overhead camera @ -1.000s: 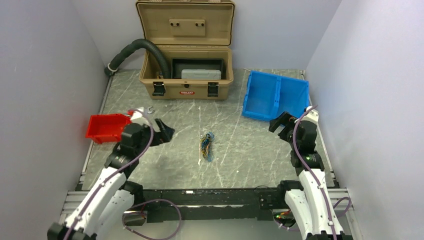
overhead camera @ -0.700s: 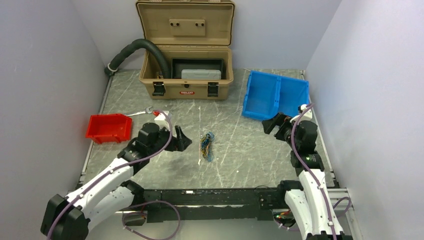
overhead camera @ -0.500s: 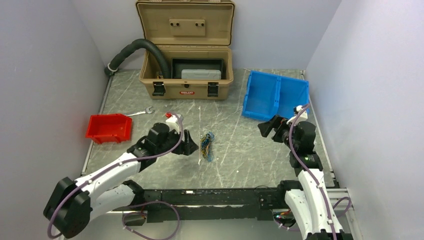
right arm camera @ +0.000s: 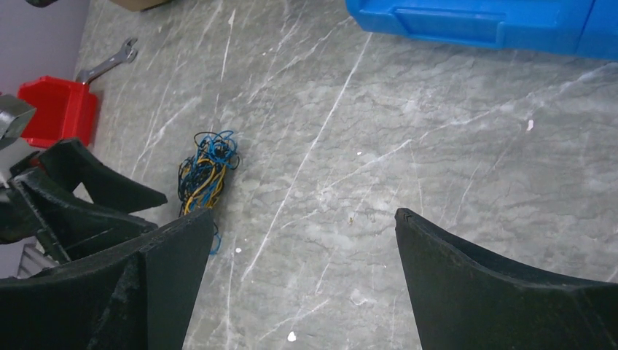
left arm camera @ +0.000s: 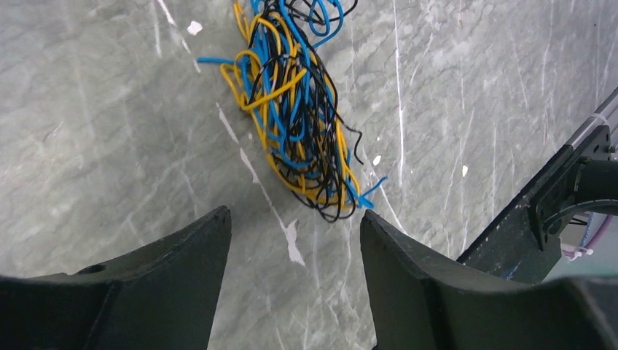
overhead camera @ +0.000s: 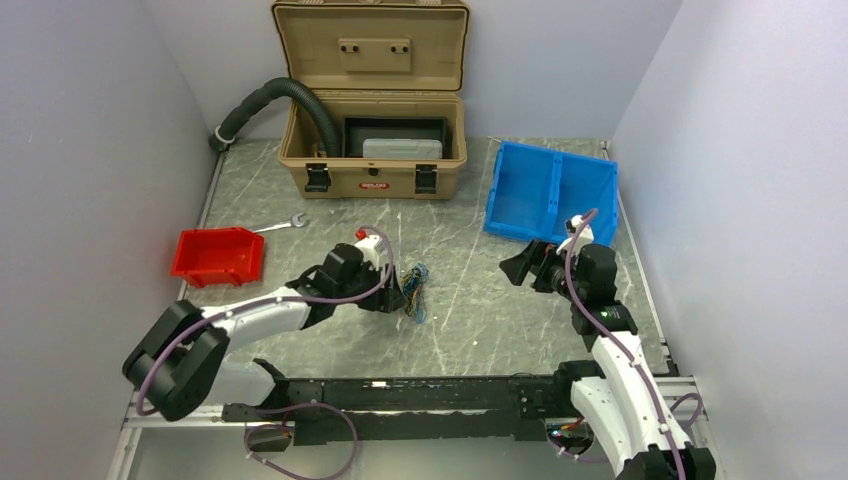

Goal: Untangle the cables

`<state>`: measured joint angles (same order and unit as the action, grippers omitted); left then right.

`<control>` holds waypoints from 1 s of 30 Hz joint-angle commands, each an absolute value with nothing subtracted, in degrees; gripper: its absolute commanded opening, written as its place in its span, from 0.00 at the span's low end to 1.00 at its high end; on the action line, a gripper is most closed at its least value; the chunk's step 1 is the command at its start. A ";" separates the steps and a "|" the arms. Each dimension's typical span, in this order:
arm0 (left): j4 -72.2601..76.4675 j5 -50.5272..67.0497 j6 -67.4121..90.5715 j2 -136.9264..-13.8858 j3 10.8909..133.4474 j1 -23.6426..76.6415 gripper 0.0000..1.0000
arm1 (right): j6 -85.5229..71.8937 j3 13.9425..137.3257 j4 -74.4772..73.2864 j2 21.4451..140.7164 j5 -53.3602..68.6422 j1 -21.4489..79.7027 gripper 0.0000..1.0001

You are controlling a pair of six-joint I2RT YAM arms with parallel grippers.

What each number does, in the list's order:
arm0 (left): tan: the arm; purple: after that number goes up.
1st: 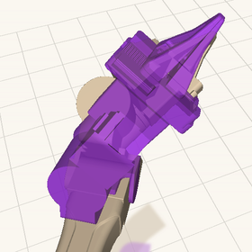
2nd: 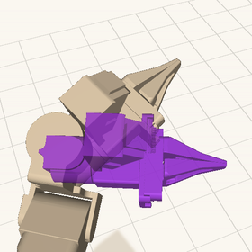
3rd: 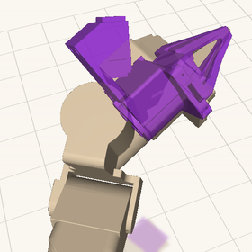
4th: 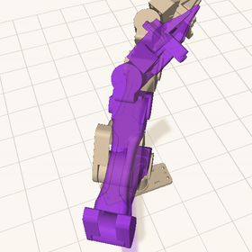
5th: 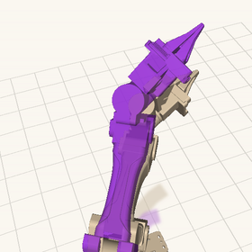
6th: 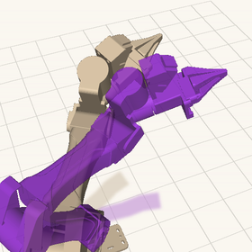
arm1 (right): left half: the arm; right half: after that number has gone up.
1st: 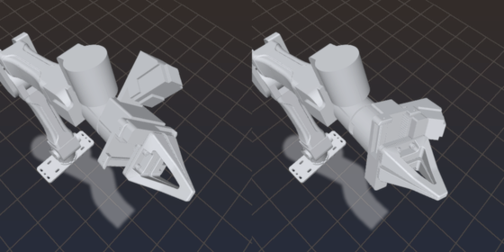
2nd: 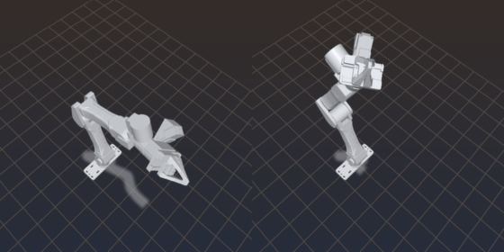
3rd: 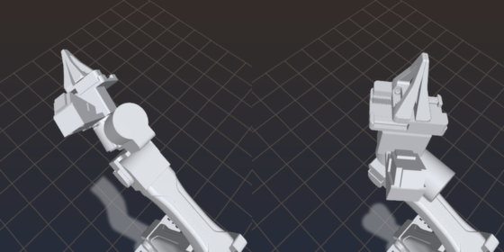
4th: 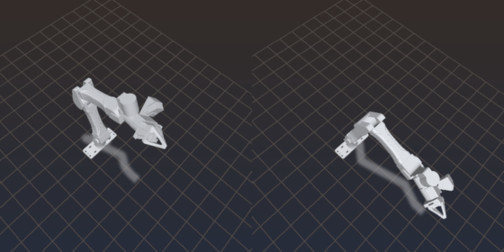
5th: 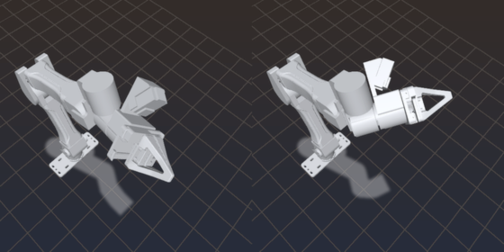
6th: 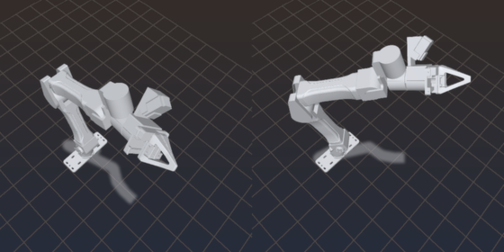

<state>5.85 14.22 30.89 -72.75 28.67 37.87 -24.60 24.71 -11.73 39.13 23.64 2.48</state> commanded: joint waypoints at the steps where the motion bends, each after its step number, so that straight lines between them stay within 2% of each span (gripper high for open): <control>1: 11.25 14.79 32.66 -77.66 32.86 39.18 0.68 | -24.26 25.76 -8.20 40.38 23.98 4.08 0.96; 6: 17.15 16.56 34.47 -82.19 32.99 39.54 0.66 | -24.51 25.50 -8.09 40.52 22.98 5.59 0.96; 8: 18.34 17.06 34.50 -83.61 33.39 39.61 0.59 | -24.52 25.33 -8.15 40.60 22.79 6.16 0.96; 11: 17.90 17.43 33.36 -86.03 34.89 39.56 0.30 | -24.75 24.78 -7.79 40.90 22.79 7.05 0.94; 13: 17.65 17.31 32.29 -86.68 35.53 39.61 0.01 | -25.13 24.27 -7.15 41.39 22.98 7.92 0.94; 23: 30.42 25.23 22.83 -81.51 29.93 39.55 0.00 | -27.54 22.24 -2.44 45.99 23.87 13.09 0.92; 30: 36.13 33.95 20.17 -83.57 32.56 39.56 0.00 | -31.37 20.57 6.39 49.10 27.78 14.81 0.89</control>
<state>28.77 26.28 23.29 -83.31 30.24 39.35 -28.53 21.32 -2.42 48.21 24.73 13.74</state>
